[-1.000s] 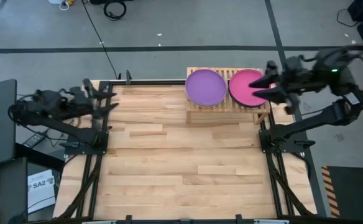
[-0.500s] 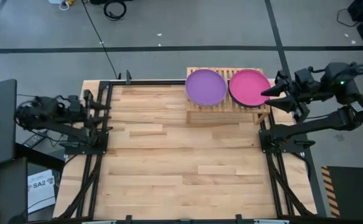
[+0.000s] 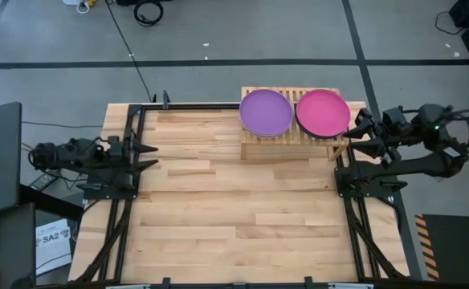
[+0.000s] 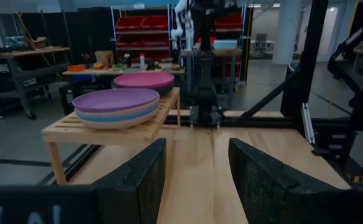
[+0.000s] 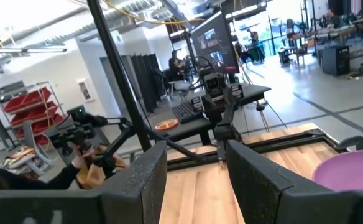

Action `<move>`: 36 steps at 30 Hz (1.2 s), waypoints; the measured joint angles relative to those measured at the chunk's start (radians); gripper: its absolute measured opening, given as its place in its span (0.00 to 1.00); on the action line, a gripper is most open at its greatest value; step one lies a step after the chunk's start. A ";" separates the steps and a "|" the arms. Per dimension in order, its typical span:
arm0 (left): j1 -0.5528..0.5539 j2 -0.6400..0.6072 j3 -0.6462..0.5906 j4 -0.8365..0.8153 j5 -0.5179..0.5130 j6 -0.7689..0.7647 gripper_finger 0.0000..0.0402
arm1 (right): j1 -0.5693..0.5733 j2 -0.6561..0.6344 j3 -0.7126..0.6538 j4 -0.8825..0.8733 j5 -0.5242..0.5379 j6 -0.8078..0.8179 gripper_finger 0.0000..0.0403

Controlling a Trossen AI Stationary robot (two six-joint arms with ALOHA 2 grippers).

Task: Place and stack plates onto a shelf
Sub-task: Return to Home Position

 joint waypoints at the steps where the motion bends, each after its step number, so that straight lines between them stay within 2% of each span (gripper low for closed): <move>1: 0.000 0.001 -0.016 0.026 0.001 0.000 0.45 | 0.000 -0.024 -0.029 0.011 0.002 -0.003 0.43; 11: 0.000 0.002 -0.188 0.225 0.001 -0.007 0.45 | 0.000 -0.220 -0.319 0.181 0.024 -0.047 0.43; 20: 0.000 0.002 -0.331 0.392 0.000 -0.007 0.45 | 0.000 -0.328 -0.515 0.279 0.033 -0.079 0.43; 24: 0.000 0.002 -0.387 0.468 0.001 -0.003 0.45 | 0.000 -0.330 -0.565 0.316 0.035 -0.109 0.43; 36: 0.001 0.002 -0.469 0.527 -0.002 -0.008 0.45 | 0.000 -0.333 -0.717 0.464 0.051 -0.162 0.43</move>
